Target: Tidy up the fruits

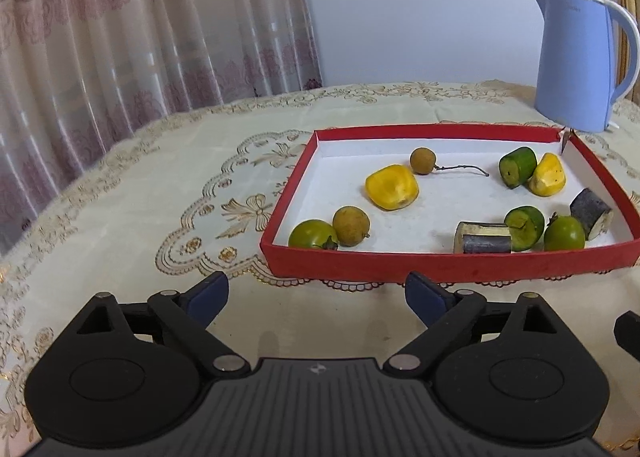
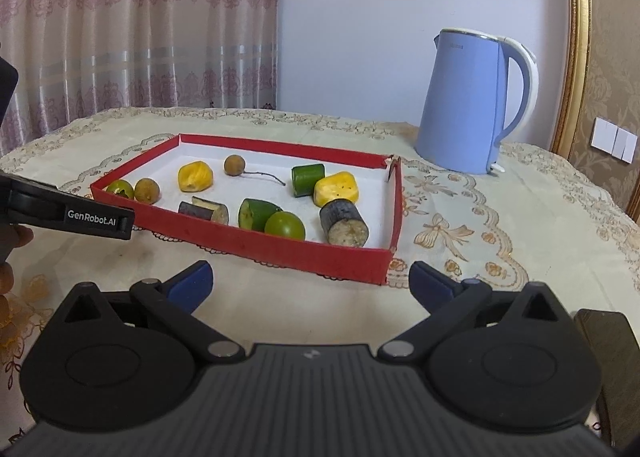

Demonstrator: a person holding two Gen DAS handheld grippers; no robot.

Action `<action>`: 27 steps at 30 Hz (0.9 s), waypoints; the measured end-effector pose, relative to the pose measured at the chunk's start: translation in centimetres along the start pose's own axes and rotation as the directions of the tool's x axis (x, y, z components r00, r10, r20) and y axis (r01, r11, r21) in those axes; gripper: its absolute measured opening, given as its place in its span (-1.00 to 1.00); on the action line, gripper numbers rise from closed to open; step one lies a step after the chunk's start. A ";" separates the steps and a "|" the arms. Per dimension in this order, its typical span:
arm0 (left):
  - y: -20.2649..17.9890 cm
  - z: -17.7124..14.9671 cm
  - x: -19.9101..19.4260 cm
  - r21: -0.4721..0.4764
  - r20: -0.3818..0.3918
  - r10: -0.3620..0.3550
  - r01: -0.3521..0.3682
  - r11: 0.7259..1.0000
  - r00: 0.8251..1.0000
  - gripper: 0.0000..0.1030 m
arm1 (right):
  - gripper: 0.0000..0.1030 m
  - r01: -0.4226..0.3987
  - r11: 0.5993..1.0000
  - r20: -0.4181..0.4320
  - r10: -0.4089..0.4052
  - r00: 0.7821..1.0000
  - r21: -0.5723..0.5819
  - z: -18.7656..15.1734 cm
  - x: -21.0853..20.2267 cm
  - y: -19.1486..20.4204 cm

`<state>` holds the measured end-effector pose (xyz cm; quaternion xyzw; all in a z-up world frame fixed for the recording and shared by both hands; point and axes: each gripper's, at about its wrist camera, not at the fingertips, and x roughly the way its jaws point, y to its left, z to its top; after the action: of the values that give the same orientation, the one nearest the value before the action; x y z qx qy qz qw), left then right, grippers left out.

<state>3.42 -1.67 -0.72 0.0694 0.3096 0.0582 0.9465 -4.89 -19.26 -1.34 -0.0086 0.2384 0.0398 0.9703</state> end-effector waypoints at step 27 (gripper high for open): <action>-0.2 0.6 0.6 -0.009 -0.025 -0.059 0.059 0.998 0.998 0.91 | 1.00 0.011 1.000 -0.141 -0.012 0.990 -0.004 0.0 3.6 0.0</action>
<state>4.29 -1.85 -0.65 0.0557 0.3232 0.0322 0.9441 -1.68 -19.02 -3.06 -0.0143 0.3064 0.0338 0.9512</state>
